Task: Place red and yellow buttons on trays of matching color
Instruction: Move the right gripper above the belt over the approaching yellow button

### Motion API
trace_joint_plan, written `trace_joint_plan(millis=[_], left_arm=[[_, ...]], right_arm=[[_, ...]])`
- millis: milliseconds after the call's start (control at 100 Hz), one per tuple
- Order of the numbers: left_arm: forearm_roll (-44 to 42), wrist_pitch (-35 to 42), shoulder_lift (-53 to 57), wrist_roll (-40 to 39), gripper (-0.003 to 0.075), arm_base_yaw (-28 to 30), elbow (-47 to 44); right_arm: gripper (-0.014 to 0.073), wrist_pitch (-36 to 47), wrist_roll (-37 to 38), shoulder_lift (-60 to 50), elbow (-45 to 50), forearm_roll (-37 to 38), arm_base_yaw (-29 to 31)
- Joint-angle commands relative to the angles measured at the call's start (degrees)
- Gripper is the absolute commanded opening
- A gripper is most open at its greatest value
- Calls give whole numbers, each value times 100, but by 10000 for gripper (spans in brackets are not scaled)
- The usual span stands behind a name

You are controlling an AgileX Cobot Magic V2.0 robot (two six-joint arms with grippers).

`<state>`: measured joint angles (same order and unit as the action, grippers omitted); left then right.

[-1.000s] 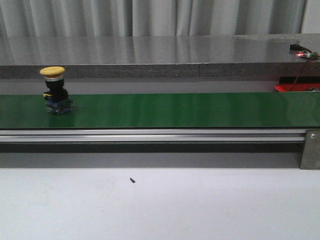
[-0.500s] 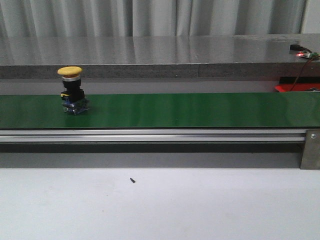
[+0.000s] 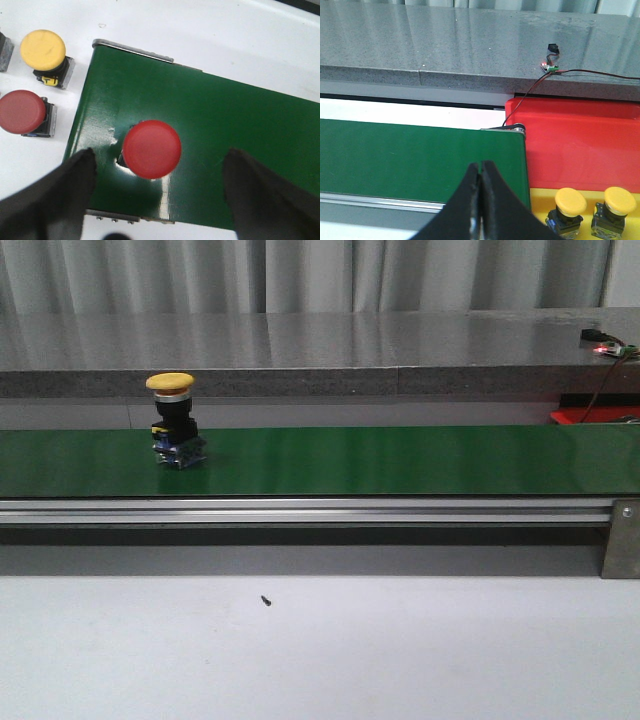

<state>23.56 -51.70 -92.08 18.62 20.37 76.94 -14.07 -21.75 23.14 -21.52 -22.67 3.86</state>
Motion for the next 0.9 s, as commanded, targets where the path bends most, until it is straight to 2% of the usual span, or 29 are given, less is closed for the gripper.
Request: trace_joint_plan(millis=[0,180,730,890], left_arm=[[215,1,496,45,340,-100,131],[180,-16,982,184,-20,-519,27],[176,730,2803,184,-20,-1602,-1835],[176,1231,3463,184,-20,-1975,-2497]], right_arm=[[-68,440,-25,20,-138,-27,-3],[-68,440,-25,20,-138,-27,-3],[-68,-72,-25,20,-138,-51,-3],[-68,-72,-25,20,-138,-51,-3]])
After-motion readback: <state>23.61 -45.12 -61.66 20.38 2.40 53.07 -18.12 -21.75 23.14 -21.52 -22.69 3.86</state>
